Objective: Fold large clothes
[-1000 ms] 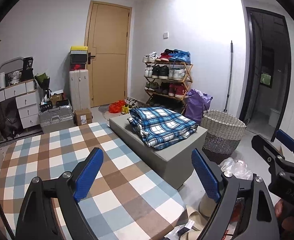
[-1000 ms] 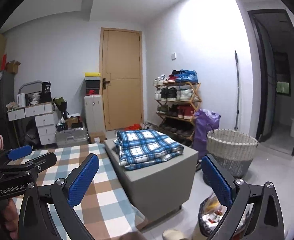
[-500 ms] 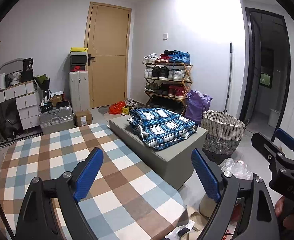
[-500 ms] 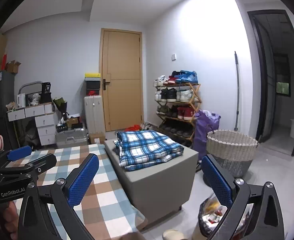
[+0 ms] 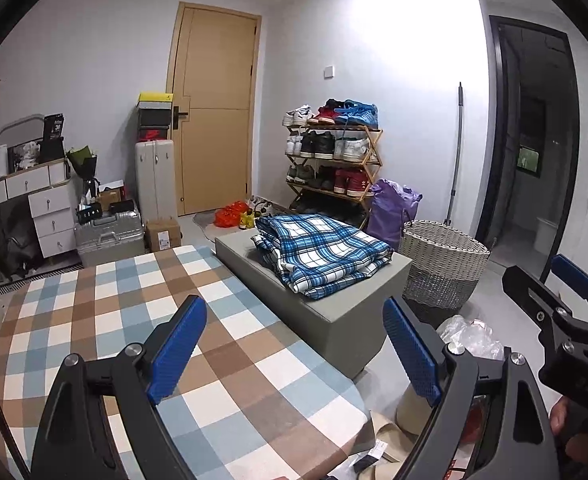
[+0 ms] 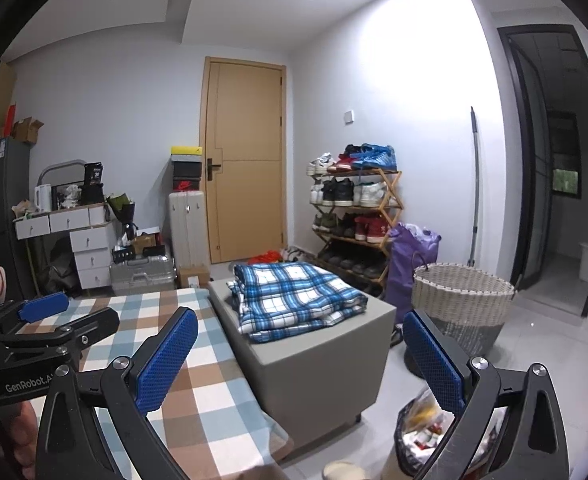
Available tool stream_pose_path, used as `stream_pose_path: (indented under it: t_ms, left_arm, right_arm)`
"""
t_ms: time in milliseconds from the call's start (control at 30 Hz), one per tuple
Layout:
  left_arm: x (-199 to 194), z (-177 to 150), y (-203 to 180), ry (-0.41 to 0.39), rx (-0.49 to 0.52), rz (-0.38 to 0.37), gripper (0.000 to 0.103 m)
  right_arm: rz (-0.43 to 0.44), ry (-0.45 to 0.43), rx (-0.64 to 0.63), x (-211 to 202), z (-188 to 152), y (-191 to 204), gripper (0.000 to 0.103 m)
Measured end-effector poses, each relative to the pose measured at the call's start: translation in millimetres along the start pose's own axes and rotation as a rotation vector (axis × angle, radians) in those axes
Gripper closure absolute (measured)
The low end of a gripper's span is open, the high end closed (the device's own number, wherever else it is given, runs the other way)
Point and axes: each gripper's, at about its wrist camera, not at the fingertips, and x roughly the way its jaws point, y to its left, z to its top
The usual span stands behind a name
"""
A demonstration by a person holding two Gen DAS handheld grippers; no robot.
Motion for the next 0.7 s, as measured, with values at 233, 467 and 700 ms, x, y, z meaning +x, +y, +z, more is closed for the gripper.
stream_pose_path:
  t_ms: [233, 467, 700]
  left_arm:
    - [-0.8, 0.6, -2.7, 0.001, 0.006, -0.008, 0.016]
    - [3.9, -0.8, -5.3, 0.016, 0.010, -0.009, 0.016]
    - [5.7, -1.4, -1.6, 0.030, -0.016, 0.030, 0.016]
  right_arm:
    - [0.000, -0.008, 0.005, -0.5, 1.4, -1.8, 0.000]
    - [0.001, -0.003, 0.008, 0.9, 1.3, -3.8, 0.000]
    - [-0.002, -0.003, 0.003, 0.6, 1.1, -3.1, 0.000]
